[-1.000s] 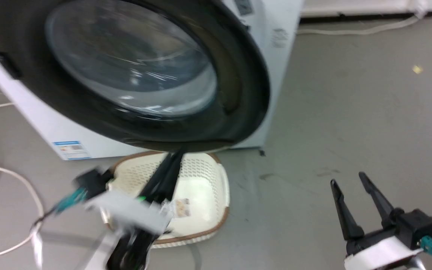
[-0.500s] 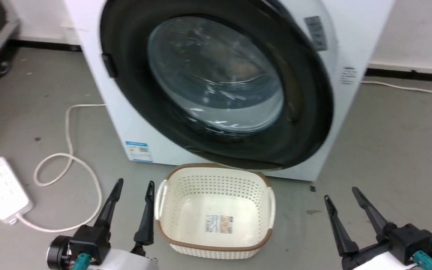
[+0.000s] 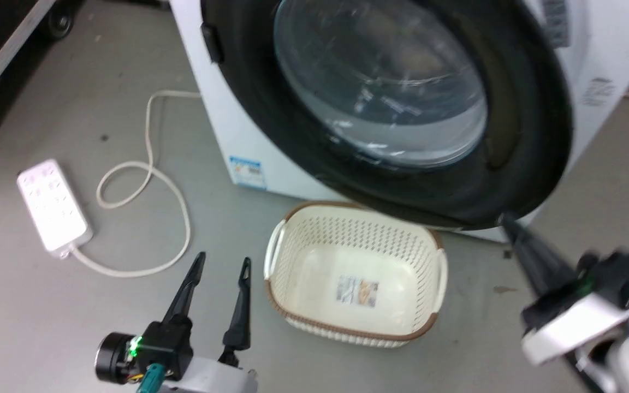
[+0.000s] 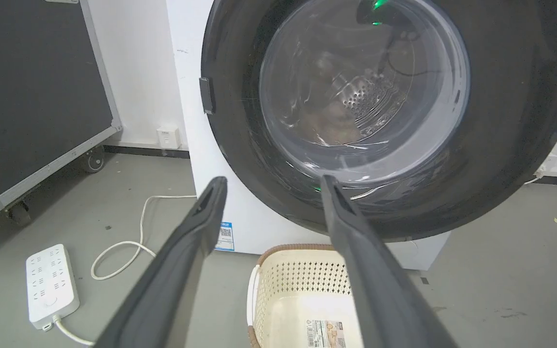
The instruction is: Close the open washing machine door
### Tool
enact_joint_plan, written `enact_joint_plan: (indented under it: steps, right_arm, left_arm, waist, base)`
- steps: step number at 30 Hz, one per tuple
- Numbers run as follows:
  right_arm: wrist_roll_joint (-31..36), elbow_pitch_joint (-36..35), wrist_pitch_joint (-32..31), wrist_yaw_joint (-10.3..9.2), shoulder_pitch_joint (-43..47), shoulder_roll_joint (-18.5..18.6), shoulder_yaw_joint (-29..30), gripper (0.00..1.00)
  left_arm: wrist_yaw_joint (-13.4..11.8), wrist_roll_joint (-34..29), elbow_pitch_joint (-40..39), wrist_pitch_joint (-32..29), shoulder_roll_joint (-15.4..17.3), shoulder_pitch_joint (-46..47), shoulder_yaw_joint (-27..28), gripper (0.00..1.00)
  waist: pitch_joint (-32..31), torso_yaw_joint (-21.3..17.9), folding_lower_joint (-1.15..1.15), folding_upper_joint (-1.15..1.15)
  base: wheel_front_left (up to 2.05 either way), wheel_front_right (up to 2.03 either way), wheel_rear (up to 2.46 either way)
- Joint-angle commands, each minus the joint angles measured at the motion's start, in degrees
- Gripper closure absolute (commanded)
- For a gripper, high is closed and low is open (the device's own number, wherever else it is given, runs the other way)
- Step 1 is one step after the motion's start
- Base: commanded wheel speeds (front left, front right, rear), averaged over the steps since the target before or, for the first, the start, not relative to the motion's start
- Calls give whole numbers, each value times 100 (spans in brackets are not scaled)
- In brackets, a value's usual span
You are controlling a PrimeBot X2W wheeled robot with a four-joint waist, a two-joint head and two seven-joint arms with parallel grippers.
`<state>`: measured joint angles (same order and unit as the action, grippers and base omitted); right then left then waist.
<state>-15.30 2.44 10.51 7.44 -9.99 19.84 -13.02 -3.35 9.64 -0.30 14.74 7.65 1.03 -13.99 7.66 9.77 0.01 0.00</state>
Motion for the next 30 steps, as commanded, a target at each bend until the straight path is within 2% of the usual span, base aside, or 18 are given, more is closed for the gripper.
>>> enact_joint_plan:
  steps: [1,5,11,13,23,30]
  right_arm:
    - [-139,6,-83,5,-249,199,-33,100]
    - [-546,265,-371,5,-965,817,-216,100]
    - [-1144,1050,-691,5,-1936,1456,-212,100]
    - [-1269,1884,-800,5,-2740,1783,-121,100]
    - [-1103,3184,-953,5,-4016,1615,306,100]
    - [-992,3670,-751,5,-4201,1416,269,100]
  left_arm:
    - [30,-56,19,26,-55,116,-8,0]
    - [72,-138,15,26,-214,223,-32,0]
    - [125,-216,5,26,-354,357,-53,0]
    - [146,-216,-2,26,-436,505,-85,0]
    - [101,-149,1,26,-473,612,-93,0]
    - [51,-92,22,26,-476,651,-100,0]
  waist:
    - [297,265,-1,0]
    - [584,489,-1,0]
    - [902,744,-1,0]
    - [1111,896,-1,0]
    - [1264,929,-1,0]
    - [1125,852,-1,0]
  base:
    - [0,0,0]
    - [0,0,0]
    - [0,0,0]
    - [0,0,0]
    - [0,0,0]
    - [0,0,0]
